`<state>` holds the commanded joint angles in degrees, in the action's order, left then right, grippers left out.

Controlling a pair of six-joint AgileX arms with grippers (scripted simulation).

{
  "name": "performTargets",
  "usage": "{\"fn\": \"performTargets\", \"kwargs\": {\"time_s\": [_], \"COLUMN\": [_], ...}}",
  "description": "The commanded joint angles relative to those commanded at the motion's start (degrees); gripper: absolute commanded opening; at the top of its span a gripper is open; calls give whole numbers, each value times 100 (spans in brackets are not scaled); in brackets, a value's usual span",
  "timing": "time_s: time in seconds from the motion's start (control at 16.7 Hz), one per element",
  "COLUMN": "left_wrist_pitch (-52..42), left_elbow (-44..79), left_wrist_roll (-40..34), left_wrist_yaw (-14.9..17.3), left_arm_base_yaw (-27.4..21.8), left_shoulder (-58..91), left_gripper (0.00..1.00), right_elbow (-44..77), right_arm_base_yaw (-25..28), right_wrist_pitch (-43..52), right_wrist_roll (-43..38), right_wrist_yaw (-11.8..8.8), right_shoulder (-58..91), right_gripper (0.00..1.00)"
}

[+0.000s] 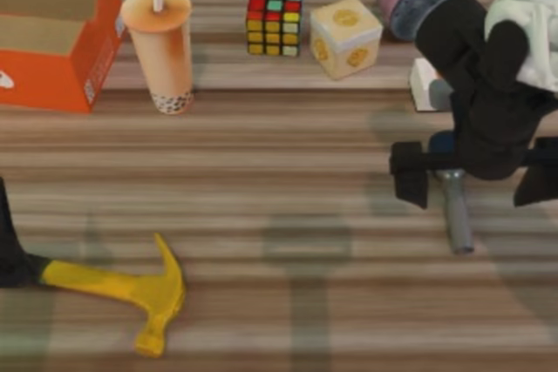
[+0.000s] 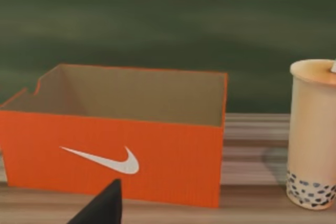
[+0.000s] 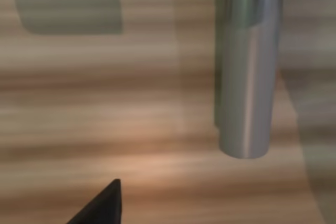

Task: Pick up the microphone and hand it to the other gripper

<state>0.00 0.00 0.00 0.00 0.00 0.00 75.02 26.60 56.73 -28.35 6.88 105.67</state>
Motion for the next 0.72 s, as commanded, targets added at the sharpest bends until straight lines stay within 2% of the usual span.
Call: {"fn": "performTargets", "kwargs": {"time_s": [0.18, 0.54, 0.72], "left_wrist_pitch": [0, 0, 0], "left_elbow": [0, 0, 0], "left_wrist_roll": [0, 0, 0], "left_wrist_yaw": [0, 0, 0], "left_arm_base_yaw": [0, 0, 0], "left_shoulder": [0, 0, 0], "left_gripper": [100, 100, 100], "right_elbow": [-205, -886, -982], "right_arm_base_yaw": [-27, -142, -160], "right_wrist_pitch": [-393, -1886, -2073], "right_wrist_roll": [44, 149, 164], "right_wrist_yaw": [4, 4, 4], "right_shoulder": [208, 959, 1078], "right_gripper": [100, 100, 100]}}
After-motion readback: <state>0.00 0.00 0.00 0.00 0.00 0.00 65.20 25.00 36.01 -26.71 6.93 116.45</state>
